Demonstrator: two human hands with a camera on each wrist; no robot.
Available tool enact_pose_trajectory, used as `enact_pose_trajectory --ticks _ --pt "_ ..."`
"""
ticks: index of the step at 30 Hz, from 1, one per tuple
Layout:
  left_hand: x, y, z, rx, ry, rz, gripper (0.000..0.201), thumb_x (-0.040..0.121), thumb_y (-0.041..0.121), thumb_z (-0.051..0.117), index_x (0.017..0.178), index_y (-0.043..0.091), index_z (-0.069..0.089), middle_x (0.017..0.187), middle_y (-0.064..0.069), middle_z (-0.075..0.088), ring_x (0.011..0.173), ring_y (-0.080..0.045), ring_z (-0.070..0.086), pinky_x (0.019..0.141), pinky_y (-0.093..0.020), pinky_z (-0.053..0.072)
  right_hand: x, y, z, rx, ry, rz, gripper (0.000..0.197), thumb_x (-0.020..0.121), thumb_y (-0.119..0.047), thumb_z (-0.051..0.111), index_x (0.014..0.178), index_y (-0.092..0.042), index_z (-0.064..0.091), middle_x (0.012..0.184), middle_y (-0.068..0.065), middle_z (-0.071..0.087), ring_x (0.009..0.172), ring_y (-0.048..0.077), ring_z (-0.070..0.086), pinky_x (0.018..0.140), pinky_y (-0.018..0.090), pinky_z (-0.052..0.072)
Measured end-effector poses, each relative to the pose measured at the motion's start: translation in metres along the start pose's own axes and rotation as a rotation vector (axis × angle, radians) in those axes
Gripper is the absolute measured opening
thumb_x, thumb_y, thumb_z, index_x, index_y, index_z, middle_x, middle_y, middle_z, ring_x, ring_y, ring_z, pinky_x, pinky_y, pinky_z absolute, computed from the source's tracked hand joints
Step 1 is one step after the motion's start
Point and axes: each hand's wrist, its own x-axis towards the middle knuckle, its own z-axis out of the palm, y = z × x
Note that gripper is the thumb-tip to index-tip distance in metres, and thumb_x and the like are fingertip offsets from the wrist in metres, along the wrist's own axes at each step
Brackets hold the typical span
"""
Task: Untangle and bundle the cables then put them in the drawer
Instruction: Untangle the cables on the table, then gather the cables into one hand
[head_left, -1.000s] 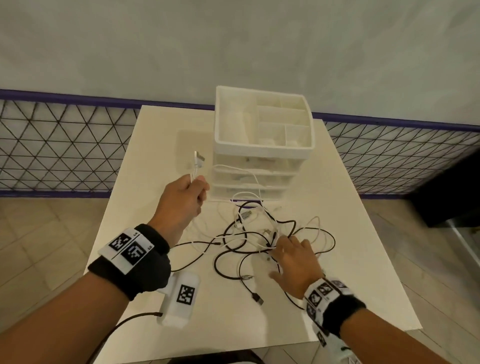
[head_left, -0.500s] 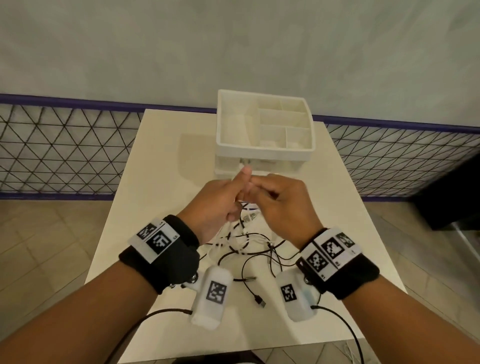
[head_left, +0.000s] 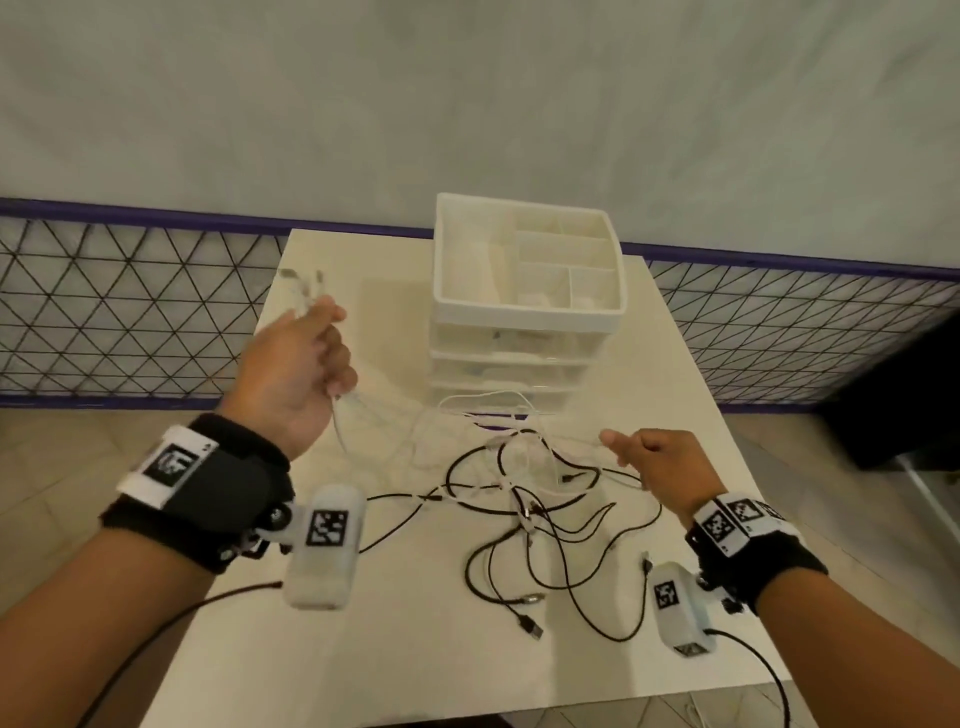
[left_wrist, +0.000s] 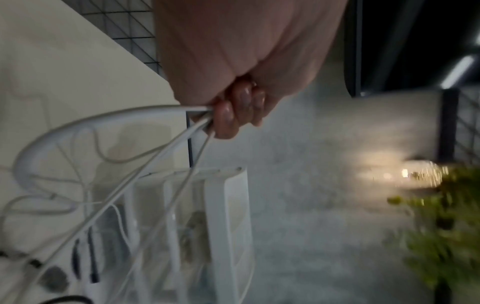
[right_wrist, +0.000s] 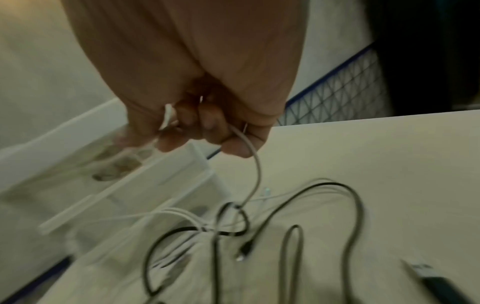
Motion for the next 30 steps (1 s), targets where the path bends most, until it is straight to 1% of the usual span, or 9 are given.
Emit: enact_pose_trajectory --ticks 4,6,9,13,16,19,21,27,30 --pt "-0.028 -0.035 0.033 0.466 -0.215 0.124 0.019 0.101 0.022 0.052 0.087 0.024 0.064 0.076 0.0 0.065 0.043 -0.006 0.03 0.044 -0.024 0.026 -0.009 -0.061 0.022 -0.071 -0.122 -0.278 0.028 0.096 -0.032 0.063 0.074 -0.016 0.072 0.053 -0.013 0.058 0.047 -0.001 0.049 0.054 0.011 0.035" --pt "-0.04 -0.048 0.053 0.639 -0.315 0.17 0.021 0.103 0.027 0.049 0.094 0.024 0.067 0.064 0.018 0.063 0.039 0.001 0.037 0.047 -0.024 0.029 -0.019 -0.1 0.033 -0.12 -0.202 -0.467 0.024 0.097 -0.026 0.061 0.081 -0.013 0.073 0.056 -0.011 0.056 0.049 0.002 0.048 0.052 0.012 0.035" --pt "-0.043 -0.048 0.065 0.735 -0.337 0.213 0.019 0.105 0.031 0.043 0.098 0.024 0.06 0.058 0.017 0.055 0.049 0.002 0.044 0.051 -0.024 0.033 -0.021 -0.133 0.037 -0.089 -0.201 -0.596 0.016 0.094 -0.022 0.066 0.086 -0.01 0.072 0.058 -0.008 0.054 0.05 0.004 0.043 0.053 0.018 0.037" --pt "-0.026 -0.016 0.046 0.671 -0.138 0.261 0.018 0.103 0.022 0.045 0.092 0.026 0.058 0.073 0.004 0.048 0.057 -0.01 0.037 0.05 -0.024 0.031 0.001 -0.117 0.013 -0.003 -0.181 -0.448 0.025 0.088 -0.037 0.072 0.084 -0.012 0.074 0.055 -0.009 0.05 0.045 0.002 0.036 0.048 0.012 0.035" --pt "-0.017 0.014 0.021 0.554 0.032 0.29 0.018 0.102 0.021 0.046 0.091 0.028 0.059 0.076 0.003 0.048 0.062 -0.01 0.038 0.053 -0.025 0.033 0.016 -0.089 -0.001 0.054 -0.103 -0.306 0.03 0.087 -0.042 0.07 0.084 -0.014 0.077 0.055 -0.012 0.055 0.052 0.006 0.043 0.059 0.023 0.041" --pt "-0.011 0.031 0.006 0.464 0.117 0.333 0.017 0.102 0.035 0.048 0.094 0.028 0.06 0.075 0.004 0.047 0.06 -0.009 0.038 0.053 -0.024 0.035 0.029 -0.062 -0.011 0.157 -0.009 -0.165 0.024 0.088 -0.04 0.071 0.085 -0.017 0.079 0.069 0.007 0.063 0.063 0.018 0.052 0.07 0.038 0.051" --pt "-0.009 0.036 0.003 0.422 0.176 0.375 0.018 0.102 0.038 0.046 0.097 0.025 0.059 0.074 0.005 0.047 0.058 -0.009 0.038 0.052 -0.023 0.036 0.035 -0.05 -0.016 0.245 0.044 -0.081 0.022 0.089 -0.038 0.071 0.088 -0.017 0.079 0.076 0.007 0.062 0.063 0.018 0.053 0.08 0.046 0.056" --pt "-0.004 0.018 -0.006 0.638 0.067 0.411 0.026 0.102 0.038 0.045 0.108 0.019 0.06 0.079 0.003 0.055 0.065 -0.012 0.043 0.062 -0.031 0.038 0.045 -0.051 -0.015 0.284 0.157 -0.056 0.027 0.096 -0.036 0.062 0.11 -0.017 0.076 0.064 -0.001 0.053 0.05 0.016 0.047 0.057 0.033 0.052" --pt "-0.004 0.005 -0.009 0.713 0.06 0.372 0.033 0.102 0.042 0.042 0.106 0.015 0.061 0.079 0.003 0.05 0.076 -0.019 0.045 0.071 -0.037 0.041 0.054 -0.048 -0.021 -0.046 0.286 0.017 0.052 0.094 -0.048 0.059 0.139 -0.023 0.054 0.104 0.006 0.07 0.089 0.025 0.069 0.086 0.045 0.058"
